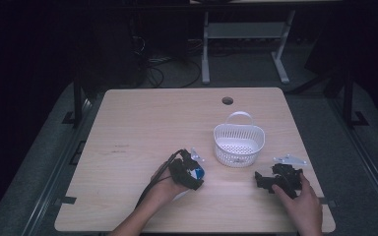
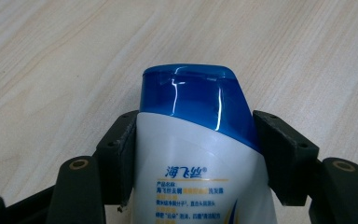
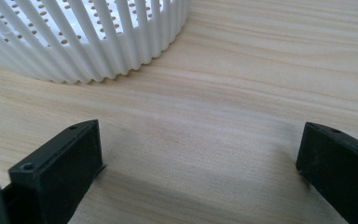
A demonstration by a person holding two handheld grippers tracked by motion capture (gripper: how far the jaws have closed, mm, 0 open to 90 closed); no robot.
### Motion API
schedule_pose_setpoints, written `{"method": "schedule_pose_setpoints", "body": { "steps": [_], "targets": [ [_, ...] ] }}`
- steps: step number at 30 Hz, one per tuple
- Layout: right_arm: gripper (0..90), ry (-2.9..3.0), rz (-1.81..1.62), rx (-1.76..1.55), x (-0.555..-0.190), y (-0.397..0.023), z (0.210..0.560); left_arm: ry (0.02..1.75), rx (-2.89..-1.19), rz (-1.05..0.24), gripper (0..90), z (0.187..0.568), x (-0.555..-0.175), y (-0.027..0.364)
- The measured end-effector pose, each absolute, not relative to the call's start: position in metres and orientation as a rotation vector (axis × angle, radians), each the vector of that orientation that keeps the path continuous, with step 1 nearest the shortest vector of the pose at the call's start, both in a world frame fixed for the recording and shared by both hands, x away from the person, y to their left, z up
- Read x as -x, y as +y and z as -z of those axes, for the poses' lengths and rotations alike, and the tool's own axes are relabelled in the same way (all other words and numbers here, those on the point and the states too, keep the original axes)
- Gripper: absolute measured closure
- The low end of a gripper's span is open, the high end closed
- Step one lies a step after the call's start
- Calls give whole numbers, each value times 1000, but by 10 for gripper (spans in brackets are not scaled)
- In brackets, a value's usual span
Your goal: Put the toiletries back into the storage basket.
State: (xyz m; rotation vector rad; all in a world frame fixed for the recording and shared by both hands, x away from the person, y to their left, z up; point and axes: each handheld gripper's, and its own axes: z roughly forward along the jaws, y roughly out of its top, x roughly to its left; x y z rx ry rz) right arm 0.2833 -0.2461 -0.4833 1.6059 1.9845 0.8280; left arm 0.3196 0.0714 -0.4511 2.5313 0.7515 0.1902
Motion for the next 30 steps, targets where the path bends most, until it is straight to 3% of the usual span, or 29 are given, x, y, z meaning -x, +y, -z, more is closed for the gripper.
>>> {"method": "schedule_pose_setpoints", "body": {
  "steps": [16, 30],
  "targets": [
    [0, 1985, -828, -1607, -283, -246, 483, 704, -2501, -125, 370, 443, -321, 76],
    [0, 1984, -829, -1607, -283, -246, 483, 697, -2355, -59, 372, 424, -324, 100]
  ]
}}
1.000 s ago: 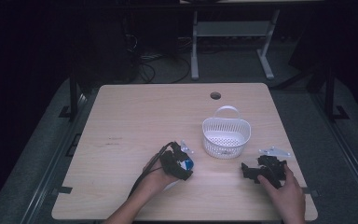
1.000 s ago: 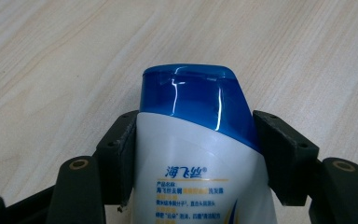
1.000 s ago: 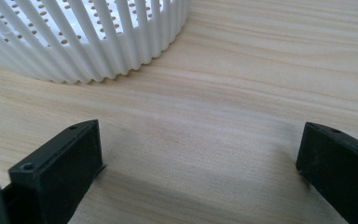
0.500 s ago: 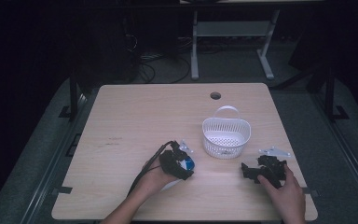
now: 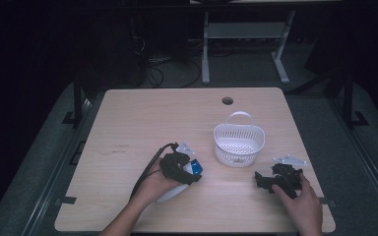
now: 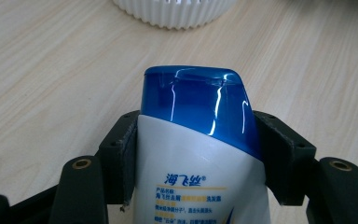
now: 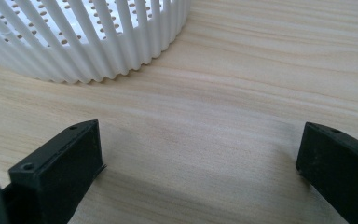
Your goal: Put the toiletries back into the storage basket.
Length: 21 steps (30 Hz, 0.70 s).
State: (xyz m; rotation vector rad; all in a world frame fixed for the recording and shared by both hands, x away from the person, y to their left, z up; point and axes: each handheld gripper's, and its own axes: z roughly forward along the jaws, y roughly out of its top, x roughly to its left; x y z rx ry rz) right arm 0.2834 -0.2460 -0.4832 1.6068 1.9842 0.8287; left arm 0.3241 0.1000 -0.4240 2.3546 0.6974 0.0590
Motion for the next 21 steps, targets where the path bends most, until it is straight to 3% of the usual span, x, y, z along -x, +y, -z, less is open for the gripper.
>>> {"method": "schedule_pose_setpoints", "body": {
  "steps": [21],
  "targets": [
    [0, 1984, -829, -1607, -283, -246, 483, 657, -2174, -11, 376, 397, -327, 139]
  ]
}}
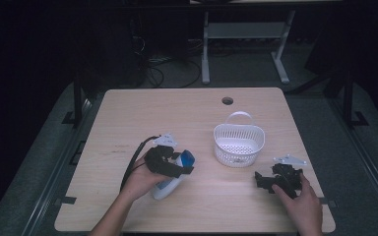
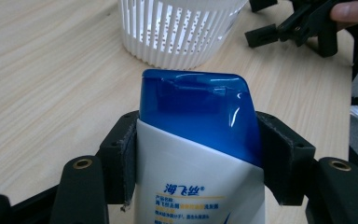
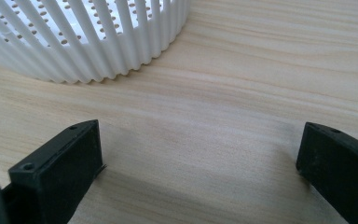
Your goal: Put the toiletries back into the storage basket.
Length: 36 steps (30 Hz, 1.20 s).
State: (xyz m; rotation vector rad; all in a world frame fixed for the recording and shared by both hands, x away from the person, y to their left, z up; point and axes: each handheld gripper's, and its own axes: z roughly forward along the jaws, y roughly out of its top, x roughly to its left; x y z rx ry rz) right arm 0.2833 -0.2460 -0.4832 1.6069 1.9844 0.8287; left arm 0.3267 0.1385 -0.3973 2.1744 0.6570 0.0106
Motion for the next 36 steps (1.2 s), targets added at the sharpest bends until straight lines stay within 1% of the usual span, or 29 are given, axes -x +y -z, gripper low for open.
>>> {"method": "schedule_pose_setpoints", "body": {
  "steps": [10, 18, 36],
  "targets": [
    [0, 1984, -829, -1607, -283, -246, 483, 631, -2089, 6, 376, 386, -327, 152],
    [0, 1984, -828, -1607, -283, -246, 483, 576, -2015, -22, 377, 381, -326, 158],
    [0, 1984, -830, -1608, -283, -246, 483, 495, -1946, -79, 375, 363, -329, 152]
  ]
}}
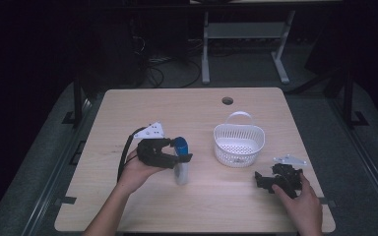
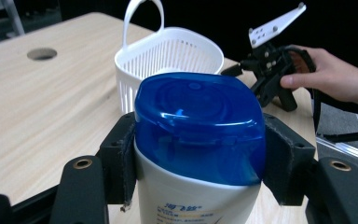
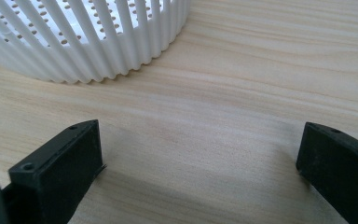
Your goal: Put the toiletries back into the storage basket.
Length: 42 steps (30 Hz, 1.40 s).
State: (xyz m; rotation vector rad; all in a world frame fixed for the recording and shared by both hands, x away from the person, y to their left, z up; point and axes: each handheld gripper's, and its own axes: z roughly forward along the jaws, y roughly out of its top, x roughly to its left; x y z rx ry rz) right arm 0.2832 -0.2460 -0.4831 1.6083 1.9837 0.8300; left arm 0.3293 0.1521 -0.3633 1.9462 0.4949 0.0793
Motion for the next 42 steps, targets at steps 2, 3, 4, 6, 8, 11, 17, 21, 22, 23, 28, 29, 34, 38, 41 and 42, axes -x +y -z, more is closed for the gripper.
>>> {"method": "schedule_pose_setpoints", "body": {
  "steps": [2, 3, 4, 6, 8, 11, 17, 21, 22, 23, 28, 29, 34, 38, 41, 42],
  "targets": [
    [0, 1986, -830, -1607, -283, -246, 483, 485, -1943, -87, 375, 360, -331, 151],
    [0, 1986, -830, -1607, -283, -246, 483, 479, -1941, -92, 375, 358, -332, 150],
    [0, 1986, -830, -1606, -283, -246, 483, 472, -1942, -93, 375, 355, -333, 149],
    [0, 1984, -829, -1607, -283, -246, 483, 465, -1939, -99, 375, 352, -334, 147],
    [0, 1982, -830, -1606, -283, -246, 483, 456, -1933, -107, 375, 348, -336, 145],
    [0, 1984, -829, -1607, -283, -246, 483, 445, -1922, -107, 375, 344, -339, 143],
    [0, 1984, -829, -1606, -283, -246, 483, 424, -1902, -112, 375, 336, -346, 135],
    [0, 1985, -829, -1606, -283, -246, 483, 417, -1889, -106, 375, 331, -352, 129],
    [0, 1985, -829, -1606, -283, -246, 483, 413, -1886, -105, 375, 330, -354, 127],
    [0, 1985, -829, -1606, -283, -246, 483, 410, -1885, -104, 374, 329, -355, 126],
    [0, 1985, -829, -1606, -283, -246, 483, 390, -1886, -103, 374, 322, -362, 118],
    [0, 1985, -829, -1606, -283, -246, 483, 387, -1885, -106, 375, 320, -363, 117],
    [0, 1985, -828, -1607, -283, -246, 483, 372, -1871, -111, 374, 309, -369, 111],
    [0, 1984, -829, -1606, -283, -246, 483, 355, -1862, -114, 375, 300, -373, 105],
    [0, 1984, -829, -1606, -283, -246, 483, 341, -1856, -118, 375, 292, -377, 99],
    [0, 1984, -829, -1606, -283, -246, 483, 334, -1854, -118, 375, 290, -378, 97]
  ]
}}
